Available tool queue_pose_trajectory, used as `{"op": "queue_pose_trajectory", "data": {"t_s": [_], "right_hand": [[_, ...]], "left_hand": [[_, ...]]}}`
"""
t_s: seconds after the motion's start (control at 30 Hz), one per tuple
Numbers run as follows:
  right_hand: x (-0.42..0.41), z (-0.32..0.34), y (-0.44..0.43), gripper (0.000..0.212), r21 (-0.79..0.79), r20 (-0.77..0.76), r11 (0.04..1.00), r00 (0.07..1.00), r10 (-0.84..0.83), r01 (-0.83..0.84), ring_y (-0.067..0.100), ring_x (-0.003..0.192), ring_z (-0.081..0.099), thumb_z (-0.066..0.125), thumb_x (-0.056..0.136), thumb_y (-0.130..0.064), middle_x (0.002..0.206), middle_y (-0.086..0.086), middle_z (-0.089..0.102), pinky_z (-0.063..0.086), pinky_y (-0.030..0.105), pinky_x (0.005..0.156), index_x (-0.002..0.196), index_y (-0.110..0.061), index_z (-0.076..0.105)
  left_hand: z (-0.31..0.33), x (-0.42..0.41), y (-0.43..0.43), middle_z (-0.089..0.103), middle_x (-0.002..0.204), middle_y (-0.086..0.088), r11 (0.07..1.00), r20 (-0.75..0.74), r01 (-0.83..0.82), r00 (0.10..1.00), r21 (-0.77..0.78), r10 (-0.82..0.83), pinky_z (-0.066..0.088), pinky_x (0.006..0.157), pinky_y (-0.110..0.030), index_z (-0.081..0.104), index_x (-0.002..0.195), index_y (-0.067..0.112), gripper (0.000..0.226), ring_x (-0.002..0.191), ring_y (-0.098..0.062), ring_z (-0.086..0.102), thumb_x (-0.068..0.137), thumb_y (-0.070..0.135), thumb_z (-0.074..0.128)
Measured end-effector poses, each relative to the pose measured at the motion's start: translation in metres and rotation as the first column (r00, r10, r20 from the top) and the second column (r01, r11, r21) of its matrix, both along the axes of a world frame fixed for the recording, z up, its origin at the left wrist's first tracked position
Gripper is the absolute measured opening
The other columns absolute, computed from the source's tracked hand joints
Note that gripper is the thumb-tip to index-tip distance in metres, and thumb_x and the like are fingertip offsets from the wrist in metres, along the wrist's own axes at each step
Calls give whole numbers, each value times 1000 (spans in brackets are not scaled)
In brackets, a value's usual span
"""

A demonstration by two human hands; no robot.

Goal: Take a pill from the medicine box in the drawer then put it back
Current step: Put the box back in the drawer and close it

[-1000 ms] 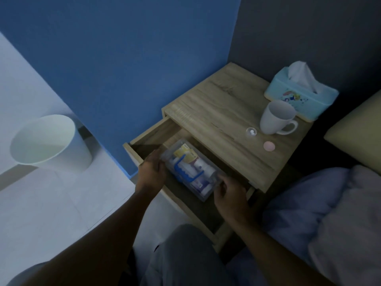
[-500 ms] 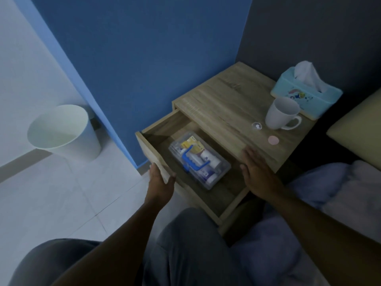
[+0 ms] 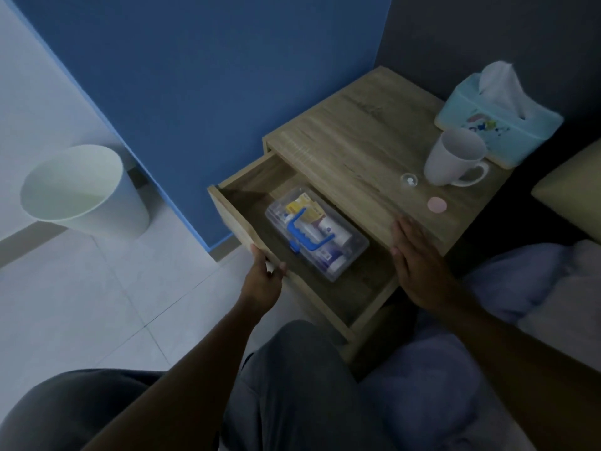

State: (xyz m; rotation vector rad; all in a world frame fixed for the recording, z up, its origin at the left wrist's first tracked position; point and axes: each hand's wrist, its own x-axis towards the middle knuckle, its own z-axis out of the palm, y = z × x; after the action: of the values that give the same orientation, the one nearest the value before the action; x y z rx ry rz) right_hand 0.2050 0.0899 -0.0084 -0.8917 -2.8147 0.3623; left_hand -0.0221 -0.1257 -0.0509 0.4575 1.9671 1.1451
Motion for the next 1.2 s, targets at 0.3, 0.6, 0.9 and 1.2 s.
{"op": "queue_pose_trajectory", "data": {"t_s": [0.3,0.6,0.9,1.2], "right_hand": [[2,-9,5,53,-6,-14,1000,1000,6,-6,25,148,26,31,103,-30,158,12,34,25,47,119,147,-3,39],[2,-12,7,51,-26,-87,1000,996,-13,10,21,149,25,32,101,-25,157,10,34,20,43,122,147,-4,40],[2,-7,5,51,-62,-94,998,995,-32,26,21,149,24,33,102,-26,158,9,33,22,46,121,148,-5,39],[2,-13,6,52,-48,-80,998,996,-38,34,18,150,22,33,101,-25,159,6,32,22,44,121,149,-6,38]], "left_hand": [[-3,6,56,44,149,-3,999,20,1,1000,53,-2,41,89,-29,11,153,23,72,112,-6,47,96,32,53],[-6,11,112,39,152,-5,998,42,16,999,64,-18,39,91,-31,6,154,27,74,129,-20,45,96,36,51],[-17,23,153,27,159,1,989,35,-47,998,140,43,34,104,-35,-5,153,34,78,141,-22,32,95,45,46],[-27,31,168,23,159,8,962,204,-150,973,227,103,25,113,-42,-3,151,44,73,143,-20,25,96,36,45]]}}
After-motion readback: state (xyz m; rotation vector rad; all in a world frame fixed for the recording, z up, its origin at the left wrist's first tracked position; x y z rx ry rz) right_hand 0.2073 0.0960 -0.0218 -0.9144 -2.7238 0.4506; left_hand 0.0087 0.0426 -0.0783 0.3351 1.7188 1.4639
